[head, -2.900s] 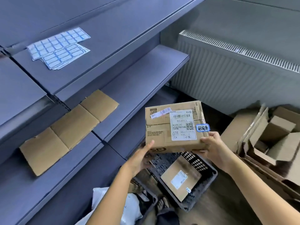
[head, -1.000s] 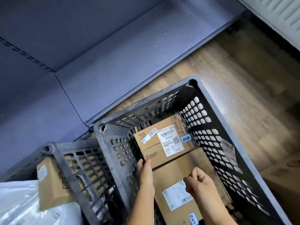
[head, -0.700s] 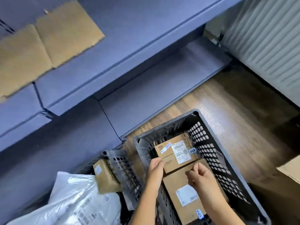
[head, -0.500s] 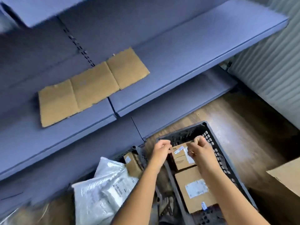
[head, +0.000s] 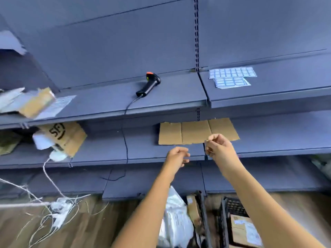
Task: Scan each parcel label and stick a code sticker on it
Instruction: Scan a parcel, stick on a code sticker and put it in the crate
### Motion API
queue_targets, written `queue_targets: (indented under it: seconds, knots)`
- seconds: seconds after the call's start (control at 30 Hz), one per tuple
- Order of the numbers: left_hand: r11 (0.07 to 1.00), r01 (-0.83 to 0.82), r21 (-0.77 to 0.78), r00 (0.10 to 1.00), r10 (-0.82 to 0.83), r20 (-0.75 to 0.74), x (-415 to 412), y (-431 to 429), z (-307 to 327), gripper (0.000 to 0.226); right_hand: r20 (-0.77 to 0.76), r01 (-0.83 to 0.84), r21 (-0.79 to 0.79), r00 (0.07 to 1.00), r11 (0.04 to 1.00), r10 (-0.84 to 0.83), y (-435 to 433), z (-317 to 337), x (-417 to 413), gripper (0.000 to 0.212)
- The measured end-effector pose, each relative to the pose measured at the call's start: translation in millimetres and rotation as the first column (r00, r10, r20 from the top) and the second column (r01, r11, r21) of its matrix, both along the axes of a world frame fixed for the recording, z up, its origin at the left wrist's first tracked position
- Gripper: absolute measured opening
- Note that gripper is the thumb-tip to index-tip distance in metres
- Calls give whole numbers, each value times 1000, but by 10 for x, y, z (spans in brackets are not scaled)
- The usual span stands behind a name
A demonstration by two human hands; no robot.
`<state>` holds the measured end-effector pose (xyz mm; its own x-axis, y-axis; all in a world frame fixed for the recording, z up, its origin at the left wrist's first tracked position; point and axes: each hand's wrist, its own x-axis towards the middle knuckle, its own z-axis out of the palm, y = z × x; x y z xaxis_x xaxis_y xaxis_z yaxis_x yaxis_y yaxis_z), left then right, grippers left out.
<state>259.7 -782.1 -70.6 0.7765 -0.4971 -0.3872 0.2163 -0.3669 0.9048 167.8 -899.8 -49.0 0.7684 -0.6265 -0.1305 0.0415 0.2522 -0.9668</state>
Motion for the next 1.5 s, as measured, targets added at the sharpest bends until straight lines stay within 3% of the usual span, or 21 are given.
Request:
queue_targets:
  seconds: [0.17,0.37,0.6,0.77,0.9,1.03,1.13,1.23,1.33,1.5]
  knots:
    - [997,-70,-37,997,72,28,472,779,250,21,21,-122,-2,992,993,122,691,249,525,25]
    - [994,-74,86,997,74,2,1132,1599,-50,20,-53,-130,44,990,991,132,1429,-75,1252,23]
    - [976,-37,213,993,59,-99,1544,1997,-830,24,-232,-84,123,966,989,111,1994,-848,1604,25]
    - [961,-2,276,983,53,-175,1558,2014,-1721,22,-374,-57,178,920,982,121,2028,-1589,1597,26]
    - [936,-20,352,964,112,-243,1498,2127,-2544,17,-527,-29,212,838,977,139,2018,-2352,1514,26]
    - [899,-7,438,955,136,-263,1457,2232,-3521,6,-736,-29,83,672,996,81,2022,-3271,1367,20]
    - [895,38,444,947,109,-302,1374,2146,-4087,6,-875,-164,-35,482,986,50,1980,-4011,1290,47]
    - [901,116,418,944,31,-328,1267,1999,-4463,9,-928,-243,-64,372,968,32,1979,-4576,1261,67]
    - [911,176,373,929,-29,-368,1162,1847,-4752,19,-948,-298,-108,317,949,-8,1984,-5076,1231,78]
    - [920,203,337,925,-67,-373,1086,1765,-5017,19,-947,-381,-153,321,912,-25,1984,-5559,1206,100]
